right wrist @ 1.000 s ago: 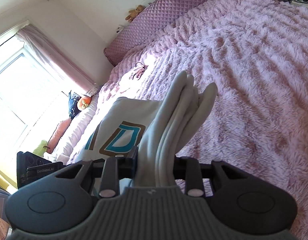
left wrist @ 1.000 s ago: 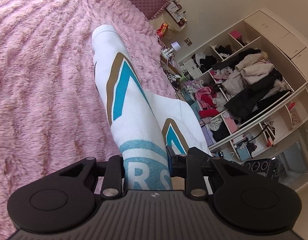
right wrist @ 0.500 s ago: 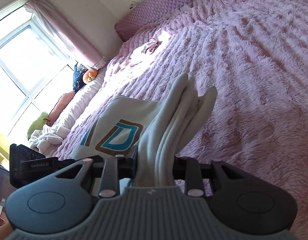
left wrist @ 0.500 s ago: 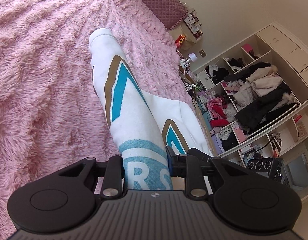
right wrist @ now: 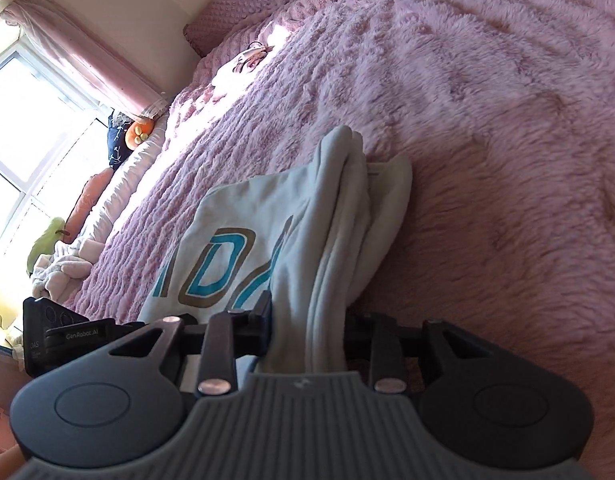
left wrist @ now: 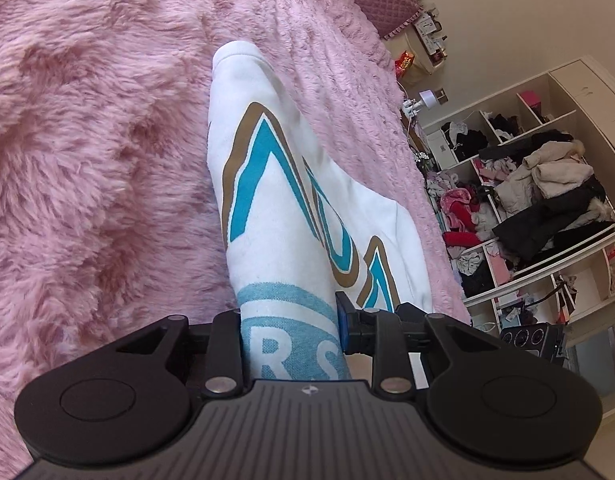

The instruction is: Fold small clothes

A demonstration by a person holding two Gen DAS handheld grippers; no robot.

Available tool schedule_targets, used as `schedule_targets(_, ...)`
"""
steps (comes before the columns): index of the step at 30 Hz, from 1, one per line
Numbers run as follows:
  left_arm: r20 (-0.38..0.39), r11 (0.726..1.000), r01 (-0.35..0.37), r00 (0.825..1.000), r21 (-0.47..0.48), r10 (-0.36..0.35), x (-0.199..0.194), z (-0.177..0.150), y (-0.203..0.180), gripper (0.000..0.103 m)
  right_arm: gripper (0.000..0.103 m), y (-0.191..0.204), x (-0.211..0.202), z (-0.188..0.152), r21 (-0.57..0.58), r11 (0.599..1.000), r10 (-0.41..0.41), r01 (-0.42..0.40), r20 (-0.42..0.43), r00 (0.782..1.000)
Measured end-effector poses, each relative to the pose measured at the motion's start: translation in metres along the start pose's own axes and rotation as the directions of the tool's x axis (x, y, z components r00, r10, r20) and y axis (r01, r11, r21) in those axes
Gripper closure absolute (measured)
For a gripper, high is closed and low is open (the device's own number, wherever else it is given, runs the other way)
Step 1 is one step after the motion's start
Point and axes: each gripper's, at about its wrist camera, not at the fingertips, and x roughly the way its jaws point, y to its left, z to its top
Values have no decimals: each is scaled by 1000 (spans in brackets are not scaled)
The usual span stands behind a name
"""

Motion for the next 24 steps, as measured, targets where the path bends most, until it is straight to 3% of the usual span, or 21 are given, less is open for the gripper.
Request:
schedule_targets(1,-2,1000,-9,1000,7,10,-3,1,0,66,64,-4,-1,-1,1,1000,-2,2,2,1000)
schedule_targets(4,-8,997,-48,999,52,48,-16,6,-3,58,60,-14,-12,0,7,1000,16,-16,-1,1000)
schedule_targets(7,95,978,-171,983,116,160,-44,13,-15,54,61,-13,-34,8,-46,998,-33,35,41,999)
schedule_targets(9,174,970,-211,967,125,188,-61,21,-21,54,63,-5,-47,15,-101,992,-66,76,100,993)
schedule_targets(14,256,982,-145,960,122,110,-68,43,-37,54,65,24,-55,41,-222,974,0,54,234,972)
schedule_targets(18,259,989,-110,962,101,80,-37,59,-40,54,66,34,-22,58,-254,967,42,15,219,975)
schedule_targets(24,223,988,-143,967,59,127,13,80,-18,54,69,13,28,72,-194,979,-30,64,170,985)
